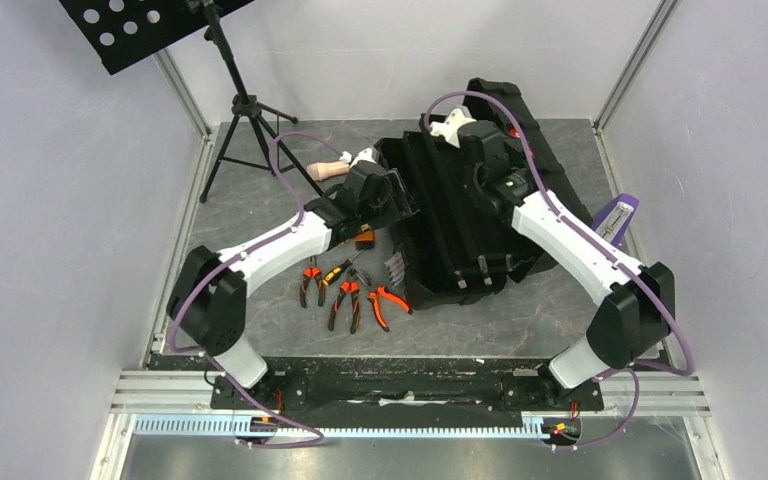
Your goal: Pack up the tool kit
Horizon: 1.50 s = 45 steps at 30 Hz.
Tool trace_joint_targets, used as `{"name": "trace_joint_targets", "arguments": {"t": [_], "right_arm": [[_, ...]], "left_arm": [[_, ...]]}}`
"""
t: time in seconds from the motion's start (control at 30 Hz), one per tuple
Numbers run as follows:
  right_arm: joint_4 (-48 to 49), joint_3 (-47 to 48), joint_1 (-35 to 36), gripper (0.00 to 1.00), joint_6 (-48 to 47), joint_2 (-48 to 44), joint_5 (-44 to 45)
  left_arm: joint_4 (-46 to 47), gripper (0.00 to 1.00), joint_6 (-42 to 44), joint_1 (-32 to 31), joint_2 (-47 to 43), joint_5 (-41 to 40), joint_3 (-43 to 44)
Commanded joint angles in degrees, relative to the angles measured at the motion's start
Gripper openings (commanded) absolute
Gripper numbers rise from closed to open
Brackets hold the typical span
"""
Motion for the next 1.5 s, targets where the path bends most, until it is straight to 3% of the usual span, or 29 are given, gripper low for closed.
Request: {"name": "trace_joint_targets", "arguments": {"t": [0.0, 0.33, 0.73, 1.0, 1.23, 1.33, 1.47], "right_arm": [[11.0, 4.8, -4.0, 0.00, -2.9, -8.4, 9.1], [9.9, 0.5, -6.6, 0.00, 3.6, -9.8, 5.6], [7.1, 0.9, -9.7, 0.00, 13.4, -8.0, -5.8], [6.2, 3.0, -12.3, 0.00, 18.4, -3.9, -13.2], [5.7, 3.6, -18.9, 0.00, 24.4, -1.0, -22.5], [5.7, 3.5, -21.2, 0.04, 25.5, 0.8, -24.2], [5.4, 2.9, -24.3, 0.17, 27.1, 2.6, -25.8]], "left_arm": [[4.0, 0.70, 0.2, -0.3, 3.2, 3.0, 4.7], [3.6, 0.69, 0.9, -0.3, 8.3, 1.3, 5.2], [2.6, 0.69, 1.4, 0.3, 13.3, -0.3, 5.0], [1.8, 0.55, 1.8, 3.9, 14.7, -0.4, 4.4], [2.4, 0.50, 1.5, 5.6, 15.7, 0.5, 2.7], [2.8, 0.49, 1.6, 5.8, 15.7, 1.4, 2.2], [3.3, 0.49, 1.5, 5.8, 15.9, 2.7, 1.7]]}}
